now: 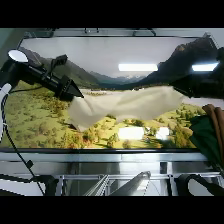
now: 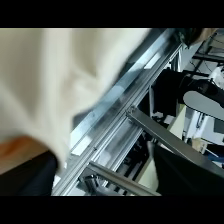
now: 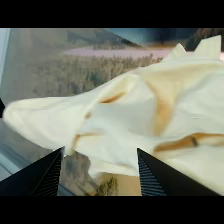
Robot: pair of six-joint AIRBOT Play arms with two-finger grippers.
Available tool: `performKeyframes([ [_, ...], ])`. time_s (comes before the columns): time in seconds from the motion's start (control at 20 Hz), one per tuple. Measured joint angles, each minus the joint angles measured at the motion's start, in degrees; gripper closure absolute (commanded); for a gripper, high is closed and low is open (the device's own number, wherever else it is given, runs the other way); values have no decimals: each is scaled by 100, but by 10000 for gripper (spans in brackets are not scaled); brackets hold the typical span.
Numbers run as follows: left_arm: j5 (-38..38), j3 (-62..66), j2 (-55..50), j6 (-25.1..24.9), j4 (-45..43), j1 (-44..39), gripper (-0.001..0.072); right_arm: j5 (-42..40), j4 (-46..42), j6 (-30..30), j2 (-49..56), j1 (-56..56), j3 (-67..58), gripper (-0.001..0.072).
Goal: Fold the shirts.
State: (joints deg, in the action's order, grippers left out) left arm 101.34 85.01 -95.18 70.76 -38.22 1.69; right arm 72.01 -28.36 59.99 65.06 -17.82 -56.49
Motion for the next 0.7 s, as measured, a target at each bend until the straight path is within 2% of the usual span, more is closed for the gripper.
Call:
performKeyframes([
  [0.35, 127, -1036, 223, -9, -474, 667, -8, 485, -1113, 382, -101, -826, 334, 193],
  [0.5, -341, -2074, 645, 11, -619, 879, -7, 391, -1530, 498, -275, -1032, 1069, 194],
  [0.7, -1241, -3101, 907, -83, -640, 944, -6, -431, -1683, 520, -85, -1095, 1698, 194],
])
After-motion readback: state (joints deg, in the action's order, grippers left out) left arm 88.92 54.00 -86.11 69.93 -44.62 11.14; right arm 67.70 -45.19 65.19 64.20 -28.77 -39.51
